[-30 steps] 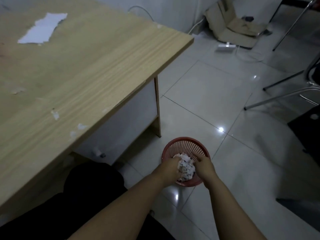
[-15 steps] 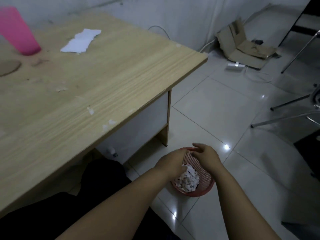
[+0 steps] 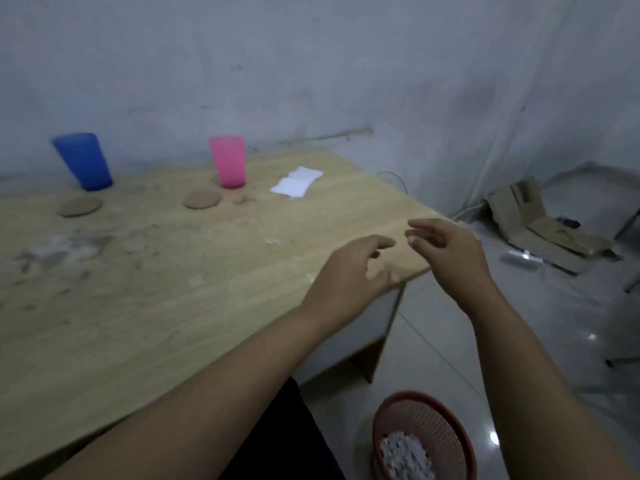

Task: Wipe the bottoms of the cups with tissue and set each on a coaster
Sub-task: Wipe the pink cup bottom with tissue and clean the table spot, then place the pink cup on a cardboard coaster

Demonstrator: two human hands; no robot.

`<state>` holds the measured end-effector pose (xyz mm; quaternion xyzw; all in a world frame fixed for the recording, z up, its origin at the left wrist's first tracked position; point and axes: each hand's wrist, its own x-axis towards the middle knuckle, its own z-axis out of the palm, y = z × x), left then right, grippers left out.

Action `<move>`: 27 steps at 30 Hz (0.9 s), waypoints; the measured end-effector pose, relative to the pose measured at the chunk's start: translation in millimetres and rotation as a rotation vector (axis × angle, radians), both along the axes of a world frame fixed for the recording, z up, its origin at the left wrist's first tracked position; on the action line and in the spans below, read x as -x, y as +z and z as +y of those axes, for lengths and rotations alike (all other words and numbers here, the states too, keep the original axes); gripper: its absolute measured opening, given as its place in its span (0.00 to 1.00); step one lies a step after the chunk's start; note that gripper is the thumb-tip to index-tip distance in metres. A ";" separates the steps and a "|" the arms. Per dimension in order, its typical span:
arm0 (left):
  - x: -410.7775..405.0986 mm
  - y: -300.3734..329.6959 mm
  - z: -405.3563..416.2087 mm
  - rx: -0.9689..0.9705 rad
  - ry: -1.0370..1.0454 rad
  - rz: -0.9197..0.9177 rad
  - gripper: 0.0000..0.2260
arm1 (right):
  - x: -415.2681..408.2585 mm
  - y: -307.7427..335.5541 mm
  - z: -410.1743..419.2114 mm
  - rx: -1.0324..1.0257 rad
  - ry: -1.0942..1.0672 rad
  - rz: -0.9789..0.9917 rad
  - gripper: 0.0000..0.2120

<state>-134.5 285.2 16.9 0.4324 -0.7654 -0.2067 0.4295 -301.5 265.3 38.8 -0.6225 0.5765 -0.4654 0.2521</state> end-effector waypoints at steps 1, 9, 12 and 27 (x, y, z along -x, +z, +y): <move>-20.5 10.2 -6.6 0.004 0.047 0.024 0.17 | -16.3 12.3 -8.4 0.013 0.040 0.011 0.13; -153.1 42.1 -38.8 -0.010 0.361 0.079 0.18 | -139.0 55.3 -55.8 0.098 0.297 0.107 0.11; -191.2 44.1 -49.2 -0.005 0.457 0.050 0.18 | -182.8 56.6 -73.3 0.109 0.369 0.148 0.13; -275.8 -6.9 -132.2 -0.201 0.700 -0.070 0.16 | -276.9 5.0 -179.6 -0.011 0.387 0.267 0.20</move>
